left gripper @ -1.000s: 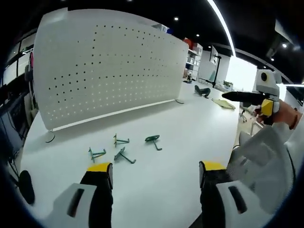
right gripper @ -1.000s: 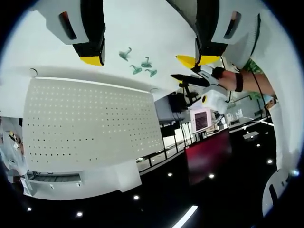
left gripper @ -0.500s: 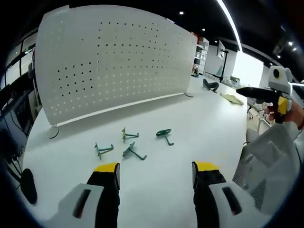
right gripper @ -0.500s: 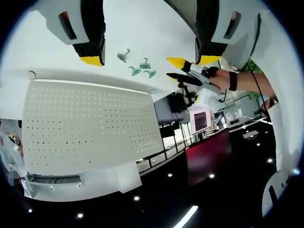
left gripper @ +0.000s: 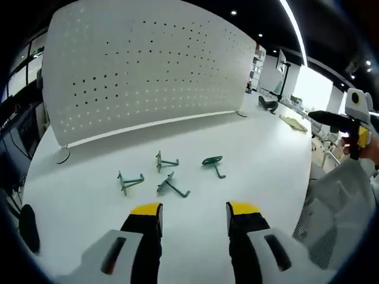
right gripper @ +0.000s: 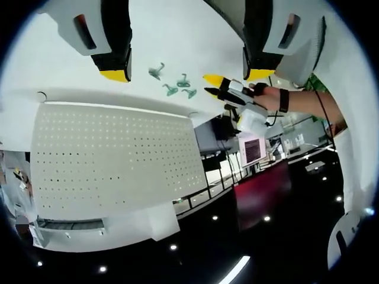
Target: Insert the hook assembly into the mounting plate slot until the hook locks in place.
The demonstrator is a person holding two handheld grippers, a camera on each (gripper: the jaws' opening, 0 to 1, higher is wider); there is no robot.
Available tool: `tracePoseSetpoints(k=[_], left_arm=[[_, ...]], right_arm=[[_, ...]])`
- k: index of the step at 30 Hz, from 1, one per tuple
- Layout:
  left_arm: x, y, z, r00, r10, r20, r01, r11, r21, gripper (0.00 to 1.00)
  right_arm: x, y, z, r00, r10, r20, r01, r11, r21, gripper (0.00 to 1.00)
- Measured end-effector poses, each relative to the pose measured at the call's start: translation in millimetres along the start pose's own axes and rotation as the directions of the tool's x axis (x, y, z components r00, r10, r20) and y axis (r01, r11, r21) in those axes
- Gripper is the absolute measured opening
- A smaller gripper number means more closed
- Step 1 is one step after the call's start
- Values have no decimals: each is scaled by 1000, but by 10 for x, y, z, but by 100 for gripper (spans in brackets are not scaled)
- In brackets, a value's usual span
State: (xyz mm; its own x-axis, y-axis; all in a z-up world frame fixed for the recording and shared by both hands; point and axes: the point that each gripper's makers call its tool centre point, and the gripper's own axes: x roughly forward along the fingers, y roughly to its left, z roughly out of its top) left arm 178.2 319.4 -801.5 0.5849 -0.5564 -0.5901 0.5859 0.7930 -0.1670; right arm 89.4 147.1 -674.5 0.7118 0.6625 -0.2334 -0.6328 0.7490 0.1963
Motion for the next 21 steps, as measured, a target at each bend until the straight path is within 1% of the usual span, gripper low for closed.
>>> tracePoseSetpoints(k=[2, 4, 6, 11, 16, 18, 21], left_arm=[[28, 30, -19, 1000, 12, -13, -12, 1000, 6, 42], [55, 68, -60, 999, 28, -39, -27, 1000, 15, 39], [73, 93, -72, 998, 35, -44, -35, 999, 13, 36], [123, 147, -110, 997, 45, -67, -42, 998, 37, 34], [170, 173, -76, 997, 47, -63, -42, 996, 80, 26], [193, 189, -60, 997, 52, -58, -46, 994, 95, 27], [235, 217, -54, 995, 70, -65, -60, 988, 144, 30]], right_arm=[[-7, -2, 3, 1000, -3, 3, 3, 1000, 3, 78], [-10, -11, -3, 1000, -10, 2, 10, 1000, 5, 78], [-11, -10, -12, 1000, -10, -2, 10, 1000, 5, 77], [-17, -19, -13, 1000, -14, -4, 14, 1000, 2, 77], [-9, -18, -22, 1000, -8, -18, 8, 1000, -2, 77], [5, -14, -8, 1000, -5, -20, 4, 1000, -9, 77], [21, -17, 16, 1000, -5, -21, 4, 1000, -11, 77]])
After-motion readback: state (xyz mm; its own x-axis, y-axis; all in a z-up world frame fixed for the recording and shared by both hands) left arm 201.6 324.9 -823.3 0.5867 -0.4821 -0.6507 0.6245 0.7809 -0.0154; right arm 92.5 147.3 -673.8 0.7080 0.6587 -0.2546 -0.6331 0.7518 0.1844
